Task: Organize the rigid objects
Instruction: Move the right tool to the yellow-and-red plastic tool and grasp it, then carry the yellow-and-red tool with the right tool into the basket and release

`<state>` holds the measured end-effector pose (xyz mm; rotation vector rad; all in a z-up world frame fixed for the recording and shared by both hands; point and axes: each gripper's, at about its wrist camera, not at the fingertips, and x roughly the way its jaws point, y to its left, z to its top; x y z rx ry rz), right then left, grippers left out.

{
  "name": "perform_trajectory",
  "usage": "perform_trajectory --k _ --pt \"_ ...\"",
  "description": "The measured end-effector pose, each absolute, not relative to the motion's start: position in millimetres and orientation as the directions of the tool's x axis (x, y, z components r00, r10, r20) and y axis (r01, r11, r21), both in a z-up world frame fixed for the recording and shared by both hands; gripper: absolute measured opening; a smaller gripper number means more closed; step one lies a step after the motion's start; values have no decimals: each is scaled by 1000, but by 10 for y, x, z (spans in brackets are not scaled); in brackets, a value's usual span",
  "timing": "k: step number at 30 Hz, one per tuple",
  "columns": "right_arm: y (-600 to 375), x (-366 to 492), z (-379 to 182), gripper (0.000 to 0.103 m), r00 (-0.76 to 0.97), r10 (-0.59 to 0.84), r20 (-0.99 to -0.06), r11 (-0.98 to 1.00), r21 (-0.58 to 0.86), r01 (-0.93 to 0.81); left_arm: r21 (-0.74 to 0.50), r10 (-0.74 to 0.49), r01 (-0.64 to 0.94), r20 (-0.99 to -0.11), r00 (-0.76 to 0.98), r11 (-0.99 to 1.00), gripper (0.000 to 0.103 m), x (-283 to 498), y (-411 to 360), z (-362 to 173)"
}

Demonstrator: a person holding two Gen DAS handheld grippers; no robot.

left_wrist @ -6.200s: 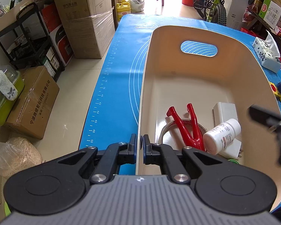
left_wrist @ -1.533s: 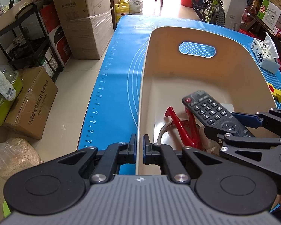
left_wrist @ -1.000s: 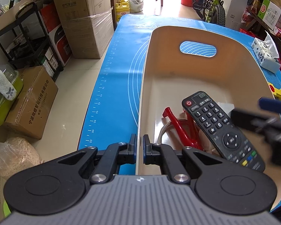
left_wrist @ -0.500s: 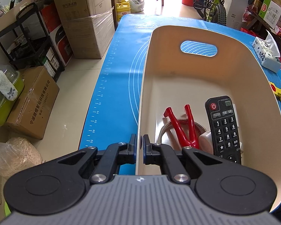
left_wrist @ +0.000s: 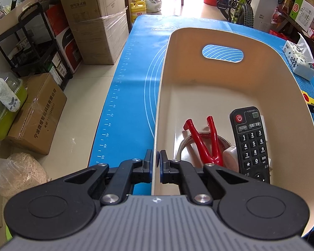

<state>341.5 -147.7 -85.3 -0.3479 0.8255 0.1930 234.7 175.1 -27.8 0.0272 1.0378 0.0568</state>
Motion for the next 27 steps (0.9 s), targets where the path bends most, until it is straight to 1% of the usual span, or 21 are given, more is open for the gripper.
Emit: perform_trajectory --k 4,11,12,14,15,16,18,22,27 --pt "-1524 3586 -938 83 653 52 -756 893 -257 -369 59 69 -36 -861 504 998 8 2357 1739 -281" --pt "-1563 3850 -1139 79 573 89 -814 847 -241 -473 75 84 -39 -862 501 996 9 2356 1716 -283" --pt "-1595 3856 -1128 76 579 111 -808 851 -224 -476 78 87 -39 -861 500 996 9 2358 1709 -281" --pt "-1668 3896 -1106 71 541 153 -827 871 -146 -469 83 91 -38 -861 501 996 9 2358 1702 -279" --pt "-1721 3914 -1096 65 523 179 -833 880 -102 -464 84 92 -39 -861 501 996 9 2358 1700 -280" --pt "-1744 3907 -1086 57 519 189 -834 883 -87 -461 83 92 -39 -861 500 996 9 2357 1702 -282" --pt "-1727 3865 -1073 54 532 180 -827 881 -105 -462 84 93 -40 -861 500 996 9 2354 1700 -281" --pt "-1690 3782 -1060 54 560 145 -816 895 -132 -425 84 93 -41 -861 499 996 9 2357 1694 -277" --pt "-1618 3524 -953 54 613 126 -780 898 -173 -405 92 100 -41 -861 498 995 10 2360 1684 -272"
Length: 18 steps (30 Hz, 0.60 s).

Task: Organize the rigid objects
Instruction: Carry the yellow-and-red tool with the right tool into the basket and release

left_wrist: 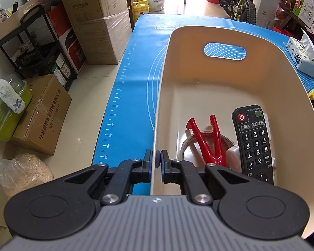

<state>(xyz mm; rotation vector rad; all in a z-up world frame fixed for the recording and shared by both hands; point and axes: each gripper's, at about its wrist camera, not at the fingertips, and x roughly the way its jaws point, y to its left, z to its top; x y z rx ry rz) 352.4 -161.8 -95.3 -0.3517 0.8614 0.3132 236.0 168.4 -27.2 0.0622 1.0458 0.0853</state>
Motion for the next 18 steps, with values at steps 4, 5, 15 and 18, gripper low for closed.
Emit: perform_trajectory --k 4,5,15,18 --pt "-1557 3310 -811 54 672 99 -734 911 -204 -358 91 102 -45 -862 497 995 10 2363 1682 -273" --pt "-1536 3271 -765 54 683 92 -725 913 -212 -348 89 100 -46 -861 498 995 10 2362 1687 -274" --pt "-1357 2773 -343 54 777 86 -624 930 -230 -288 83 99 -53 -862 497 995 10 2370 1688 -275" --pt "-1224 2702 -226 54 791 106 -603 929 -224 -295 83 99 -53 -862 498 995 10 2367 1684 -279"
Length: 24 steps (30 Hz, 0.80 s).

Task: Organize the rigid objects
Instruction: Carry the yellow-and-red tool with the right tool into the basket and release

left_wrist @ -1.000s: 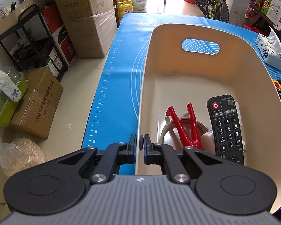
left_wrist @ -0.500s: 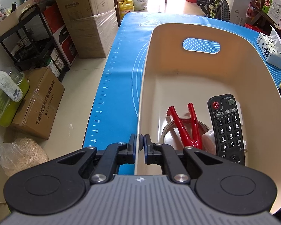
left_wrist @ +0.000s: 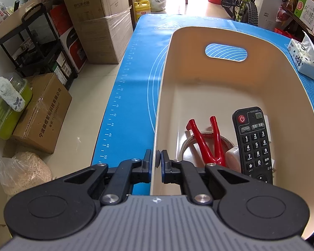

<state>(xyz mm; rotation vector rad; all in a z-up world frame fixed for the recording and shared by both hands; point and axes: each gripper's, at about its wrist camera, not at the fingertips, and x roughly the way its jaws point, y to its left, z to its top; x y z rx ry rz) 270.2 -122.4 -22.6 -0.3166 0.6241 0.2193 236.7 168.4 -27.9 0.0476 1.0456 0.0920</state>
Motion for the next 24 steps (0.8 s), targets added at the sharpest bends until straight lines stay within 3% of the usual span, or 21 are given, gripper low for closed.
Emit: perform_trajectory --k 13,24 --pt "-452 2602 193 54 800 240 -549 910 -159 -382 75 89 -48 -861 500 996 10 2372 1699 -271" --pt "313 2586 35 54 730 359 -581 888 -29 -459 68 82 -46 -861 503 997 9 2375 1701 -270"
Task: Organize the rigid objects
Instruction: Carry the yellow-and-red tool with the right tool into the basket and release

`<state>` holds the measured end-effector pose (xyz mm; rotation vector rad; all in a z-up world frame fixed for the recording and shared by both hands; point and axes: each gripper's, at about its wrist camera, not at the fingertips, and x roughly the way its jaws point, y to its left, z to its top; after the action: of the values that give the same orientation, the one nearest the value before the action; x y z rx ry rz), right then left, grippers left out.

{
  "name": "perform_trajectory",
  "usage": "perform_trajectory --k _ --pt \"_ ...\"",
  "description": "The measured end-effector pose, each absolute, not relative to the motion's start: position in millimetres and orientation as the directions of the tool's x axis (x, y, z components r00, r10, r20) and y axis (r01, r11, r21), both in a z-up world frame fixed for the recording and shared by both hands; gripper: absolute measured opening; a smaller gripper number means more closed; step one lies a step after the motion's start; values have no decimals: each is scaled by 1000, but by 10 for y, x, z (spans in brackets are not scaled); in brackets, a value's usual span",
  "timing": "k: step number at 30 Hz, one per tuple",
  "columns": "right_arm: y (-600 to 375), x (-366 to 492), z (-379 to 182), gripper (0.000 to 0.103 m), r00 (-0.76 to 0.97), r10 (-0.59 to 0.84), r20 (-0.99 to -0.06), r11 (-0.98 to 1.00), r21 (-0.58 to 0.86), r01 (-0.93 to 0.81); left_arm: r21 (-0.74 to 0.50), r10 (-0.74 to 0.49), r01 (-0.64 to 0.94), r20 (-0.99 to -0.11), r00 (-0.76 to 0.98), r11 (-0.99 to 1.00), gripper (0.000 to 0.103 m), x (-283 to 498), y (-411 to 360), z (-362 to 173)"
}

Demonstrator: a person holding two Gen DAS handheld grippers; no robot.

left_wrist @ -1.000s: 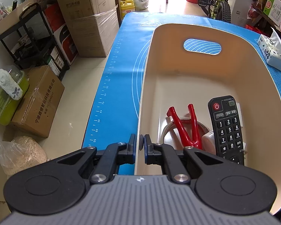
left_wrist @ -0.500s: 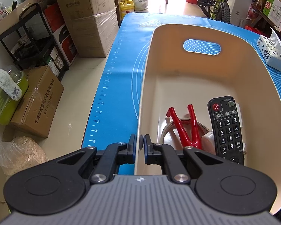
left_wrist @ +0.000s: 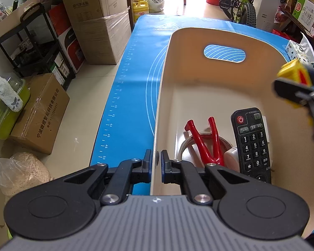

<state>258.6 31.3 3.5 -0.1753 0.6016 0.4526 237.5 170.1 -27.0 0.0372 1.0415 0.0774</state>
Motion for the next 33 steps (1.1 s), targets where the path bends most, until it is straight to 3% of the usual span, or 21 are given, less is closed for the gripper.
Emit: perform_trajectory --k 9,20,33 --pt "460 2561 -71 53 716 356 -600 890 -16 -456 65 79 -45 -860 503 997 9 2378 1700 -271" --pt "423 2470 327 51 797 363 -483 896 -53 -440 70 83 -44 -859 505 997 9 2371 1702 -265" --pt "672 2527 -110 51 681 408 -608 875 47 -482 79 88 -40 -860 503 996 9 2380 1692 -276"
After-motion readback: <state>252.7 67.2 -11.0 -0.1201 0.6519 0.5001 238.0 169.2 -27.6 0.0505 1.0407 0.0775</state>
